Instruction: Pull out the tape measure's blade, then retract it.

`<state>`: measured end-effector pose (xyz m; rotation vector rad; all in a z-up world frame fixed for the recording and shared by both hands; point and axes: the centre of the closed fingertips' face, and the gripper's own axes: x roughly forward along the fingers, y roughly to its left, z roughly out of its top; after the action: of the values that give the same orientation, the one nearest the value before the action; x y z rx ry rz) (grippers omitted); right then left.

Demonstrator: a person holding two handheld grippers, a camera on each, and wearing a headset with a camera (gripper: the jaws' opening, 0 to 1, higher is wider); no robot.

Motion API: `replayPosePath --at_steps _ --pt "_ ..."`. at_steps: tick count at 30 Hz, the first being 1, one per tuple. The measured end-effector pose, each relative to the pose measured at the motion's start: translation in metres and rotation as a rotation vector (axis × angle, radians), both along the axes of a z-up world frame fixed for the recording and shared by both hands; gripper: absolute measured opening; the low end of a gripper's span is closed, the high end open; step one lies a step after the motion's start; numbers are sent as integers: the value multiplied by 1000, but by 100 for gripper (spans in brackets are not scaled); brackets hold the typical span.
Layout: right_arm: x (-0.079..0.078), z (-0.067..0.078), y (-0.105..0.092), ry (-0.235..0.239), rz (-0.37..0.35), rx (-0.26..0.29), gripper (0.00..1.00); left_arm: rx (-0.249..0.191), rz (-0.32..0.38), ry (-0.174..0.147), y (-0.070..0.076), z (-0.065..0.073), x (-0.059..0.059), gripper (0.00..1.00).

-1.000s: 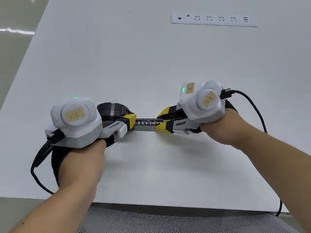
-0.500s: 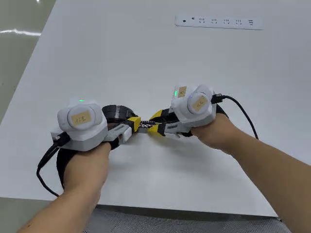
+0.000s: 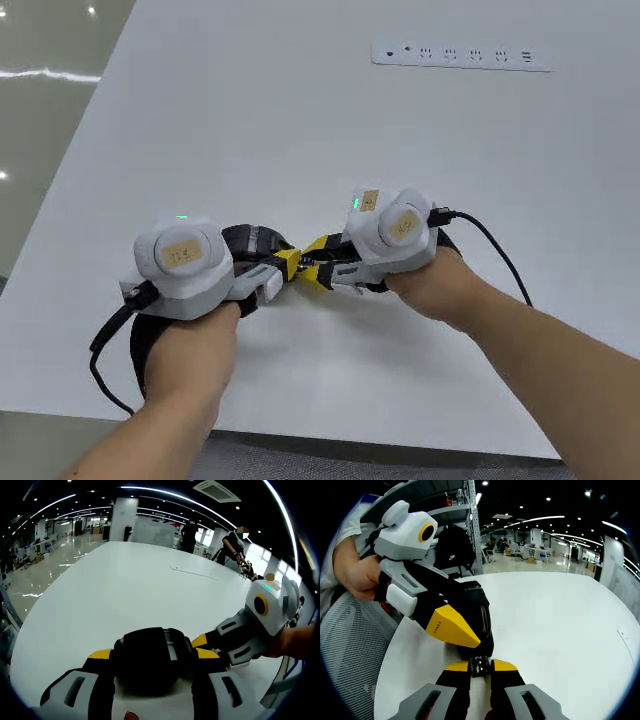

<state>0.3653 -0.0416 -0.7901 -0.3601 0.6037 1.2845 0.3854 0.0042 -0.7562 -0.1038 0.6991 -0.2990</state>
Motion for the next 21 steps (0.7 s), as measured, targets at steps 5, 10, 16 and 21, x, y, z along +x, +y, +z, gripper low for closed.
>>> replayPosePath --at_steps 5,10,16,21 --pt "0 0 0 4 -5 1 12 3 -1 -5 0 -1 1 58" --pt "-1 6 -3 11 -8 14 18 -1 -3 -11 0 -1 1 60" --pt "-1 8 -8 6 -17 8 22 3 0 -15 0 -2 1 61" --pt "-2 10 -10 0 -23 8 22 -1 -8 -17 -1 -1 -1 60"
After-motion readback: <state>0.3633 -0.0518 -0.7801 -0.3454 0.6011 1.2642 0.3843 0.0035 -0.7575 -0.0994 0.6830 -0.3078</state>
